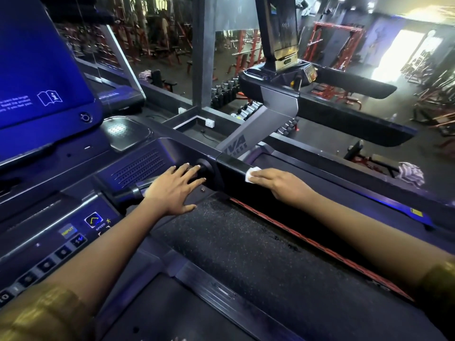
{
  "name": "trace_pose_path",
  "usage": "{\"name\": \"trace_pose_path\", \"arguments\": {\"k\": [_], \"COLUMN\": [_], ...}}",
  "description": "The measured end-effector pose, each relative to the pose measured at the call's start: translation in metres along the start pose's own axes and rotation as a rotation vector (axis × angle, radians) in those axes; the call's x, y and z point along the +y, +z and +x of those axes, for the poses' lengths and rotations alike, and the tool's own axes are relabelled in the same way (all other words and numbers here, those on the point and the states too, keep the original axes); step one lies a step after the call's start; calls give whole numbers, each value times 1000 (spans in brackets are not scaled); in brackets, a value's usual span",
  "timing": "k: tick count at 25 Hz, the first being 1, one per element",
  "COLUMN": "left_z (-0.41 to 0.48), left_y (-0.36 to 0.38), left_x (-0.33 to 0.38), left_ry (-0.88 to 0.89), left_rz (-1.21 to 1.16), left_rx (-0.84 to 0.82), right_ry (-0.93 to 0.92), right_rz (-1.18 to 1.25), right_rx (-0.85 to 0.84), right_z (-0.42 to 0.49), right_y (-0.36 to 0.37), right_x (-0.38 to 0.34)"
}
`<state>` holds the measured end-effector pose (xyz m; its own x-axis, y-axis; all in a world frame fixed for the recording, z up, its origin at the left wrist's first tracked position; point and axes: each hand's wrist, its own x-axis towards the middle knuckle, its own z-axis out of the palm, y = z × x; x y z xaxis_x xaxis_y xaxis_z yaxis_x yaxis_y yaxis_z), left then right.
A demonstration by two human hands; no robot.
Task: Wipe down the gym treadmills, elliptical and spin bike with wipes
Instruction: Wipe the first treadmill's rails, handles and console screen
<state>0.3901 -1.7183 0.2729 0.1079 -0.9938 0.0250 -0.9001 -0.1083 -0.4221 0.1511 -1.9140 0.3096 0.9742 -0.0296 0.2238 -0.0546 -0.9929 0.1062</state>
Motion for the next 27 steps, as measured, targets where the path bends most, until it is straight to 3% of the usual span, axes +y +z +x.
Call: {"name": "trace_pose_path", "arguments": {"k": [7,12,15,17,22,27], "left_z": [-1,-1,-1,-1,-2,-3], "left_y": [-2,-4,-3,-3,-3,-7], "left_x": [1,2,2,1,2,2], "left_ry": [-9,-11,-18,-19,-22,-27], "left_rz": [-2,-15,-22,-24,-20,-37], "left_rx": [-14,-14,-18,-11,-3,-15], "right_ry": [145,91,-55,-91,-240,-89], "right_rz": [16,-24,-219,-217,-489,-532], "right_rx": [9,71,-97,-163,-91,-226], "right_z": [-95,0,64,69,2,-91], "right_y": [-25,-13,7,14,20,26], "right_x": [3,-7,-18,-22,-9,10]}}
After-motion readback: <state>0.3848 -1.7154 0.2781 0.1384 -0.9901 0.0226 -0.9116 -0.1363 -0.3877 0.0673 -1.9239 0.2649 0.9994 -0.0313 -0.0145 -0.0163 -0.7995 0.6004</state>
